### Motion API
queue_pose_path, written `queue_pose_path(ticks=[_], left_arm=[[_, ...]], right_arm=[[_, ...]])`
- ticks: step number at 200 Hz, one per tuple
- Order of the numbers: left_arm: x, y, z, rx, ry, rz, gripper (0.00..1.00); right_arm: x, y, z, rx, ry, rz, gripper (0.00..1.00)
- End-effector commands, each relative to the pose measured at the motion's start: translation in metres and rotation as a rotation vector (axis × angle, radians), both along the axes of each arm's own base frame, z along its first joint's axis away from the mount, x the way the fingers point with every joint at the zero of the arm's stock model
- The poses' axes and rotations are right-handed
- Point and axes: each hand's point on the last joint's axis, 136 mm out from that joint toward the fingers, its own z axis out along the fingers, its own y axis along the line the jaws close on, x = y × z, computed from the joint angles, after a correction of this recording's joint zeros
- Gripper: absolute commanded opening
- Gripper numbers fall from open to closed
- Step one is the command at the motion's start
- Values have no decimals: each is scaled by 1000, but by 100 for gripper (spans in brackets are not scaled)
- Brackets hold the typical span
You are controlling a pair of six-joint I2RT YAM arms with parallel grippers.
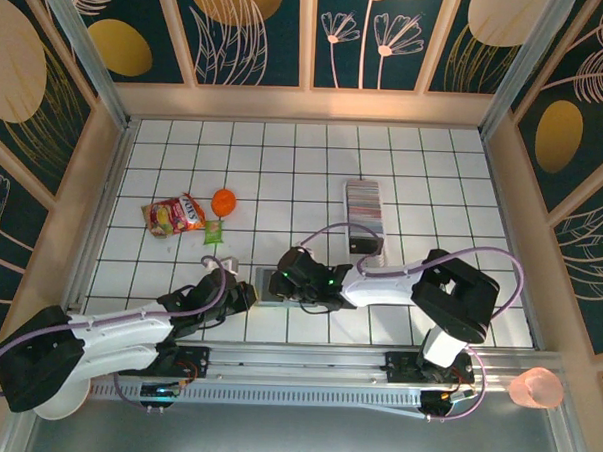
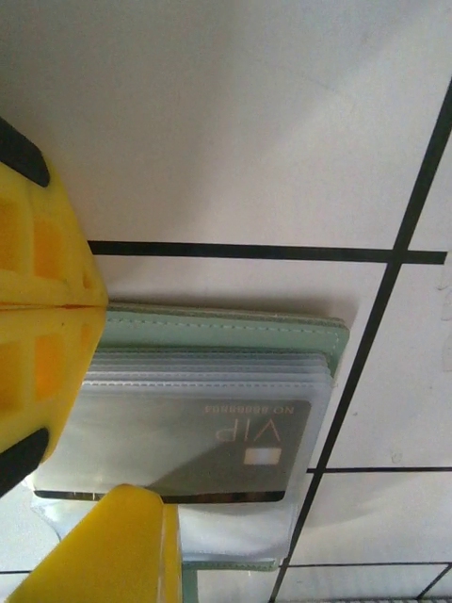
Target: Put the credit cards into the card holder
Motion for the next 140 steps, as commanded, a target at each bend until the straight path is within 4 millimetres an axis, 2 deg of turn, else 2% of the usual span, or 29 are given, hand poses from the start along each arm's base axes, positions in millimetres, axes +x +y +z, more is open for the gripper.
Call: queue_pose_path(ticks=[1,51,65,88,103,140], left_arm=[[1,3,3,-2,-16,15,7],[4,10,7,8,-37,51,12],[5,13,7,20,-33,62,16],[6,13,7,38,-31,60,21],[6,13,6,55,-25,60,23],[6,10,4,59,-15,48,24]], right_arm=[[4,1,15,-31,-61,6,36],[9,-18,18,-112,-100,-21,40],[9,-19,17,-118,-104,-20,33],[11,-17,14,-129,-109,-16,11],[13,-14,11,-139,-111,-10,0],[14,-13,2,-169,-100,-9,0]])
